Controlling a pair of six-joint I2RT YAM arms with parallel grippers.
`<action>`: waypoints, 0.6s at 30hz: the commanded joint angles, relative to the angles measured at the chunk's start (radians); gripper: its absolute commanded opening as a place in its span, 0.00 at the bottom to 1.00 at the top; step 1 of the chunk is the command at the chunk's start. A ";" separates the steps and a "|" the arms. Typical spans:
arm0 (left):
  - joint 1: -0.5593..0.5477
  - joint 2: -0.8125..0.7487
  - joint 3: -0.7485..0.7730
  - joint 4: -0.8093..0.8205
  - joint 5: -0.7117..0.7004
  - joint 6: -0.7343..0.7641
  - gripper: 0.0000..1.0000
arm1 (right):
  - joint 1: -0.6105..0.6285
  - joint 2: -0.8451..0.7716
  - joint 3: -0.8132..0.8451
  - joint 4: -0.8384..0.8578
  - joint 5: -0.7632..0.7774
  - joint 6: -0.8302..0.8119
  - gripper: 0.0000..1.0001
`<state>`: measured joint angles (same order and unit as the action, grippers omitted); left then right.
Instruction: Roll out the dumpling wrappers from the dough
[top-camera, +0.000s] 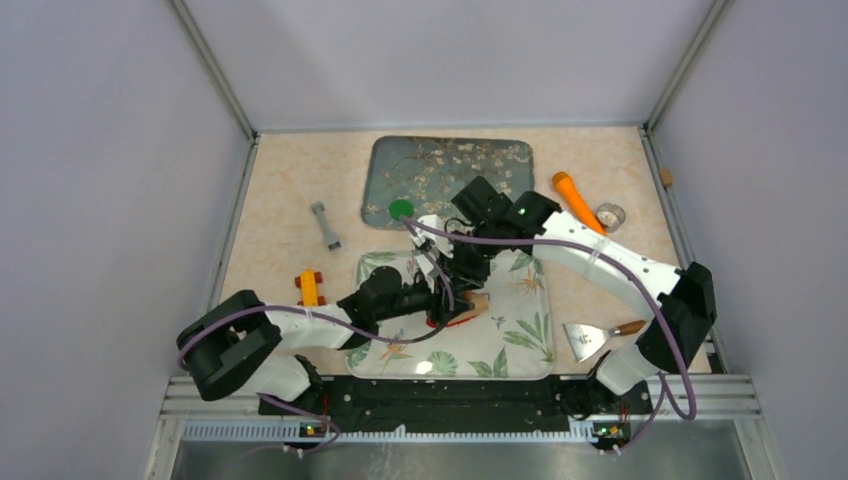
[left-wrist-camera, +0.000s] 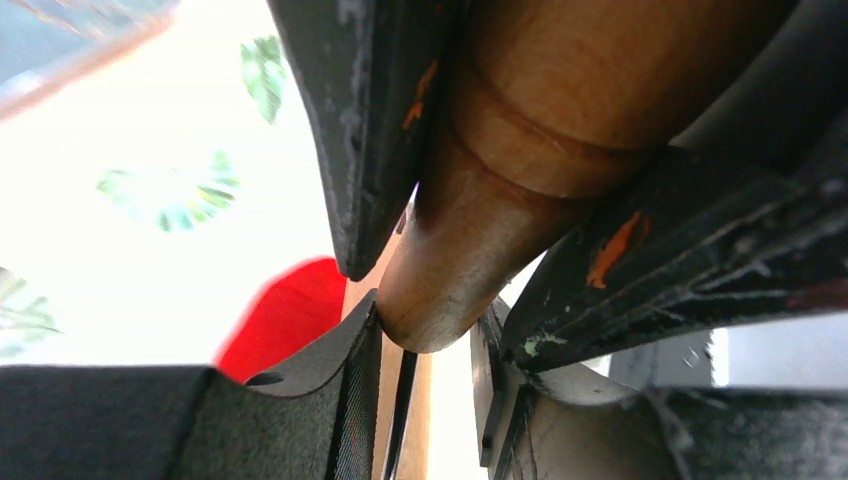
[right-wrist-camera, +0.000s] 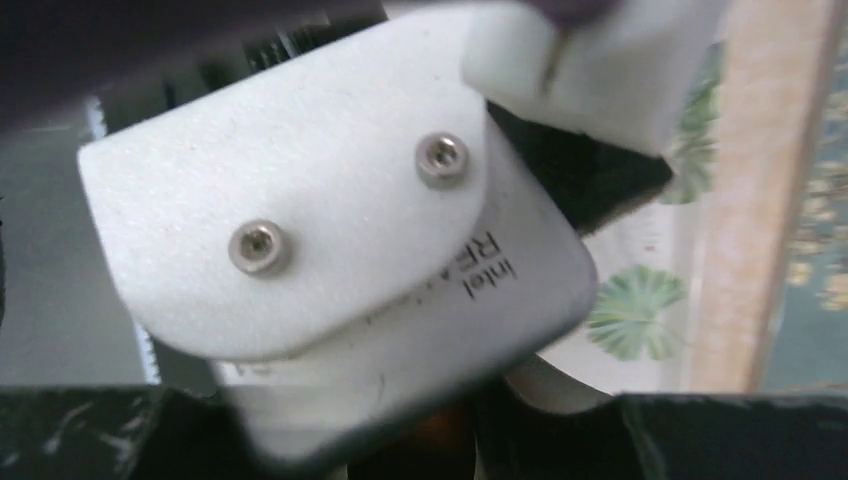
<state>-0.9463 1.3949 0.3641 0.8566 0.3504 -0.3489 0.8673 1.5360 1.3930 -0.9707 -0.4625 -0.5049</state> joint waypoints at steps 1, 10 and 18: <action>0.058 -0.032 0.095 -0.026 -0.073 0.218 0.00 | -0.011 0.030 0.142 0.066 0.013 0.049 0.00; 0.145 0.101 0.068 0.065 -0.049 0.173 0.00 | -0.011 0.104 0.140 0.115 0.002 0.033 0.00; 0.119 0.100 -0.025 0.061 0.085 0.066 0.00 | 0.034 0.102 0.063 0.123 -0.059 0.072 0.00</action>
<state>-0.7959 1.5013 0.3782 0.9276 0.4049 -0.3019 0.8494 1.6543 1.4708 -0.8978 -0.3904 -0.5365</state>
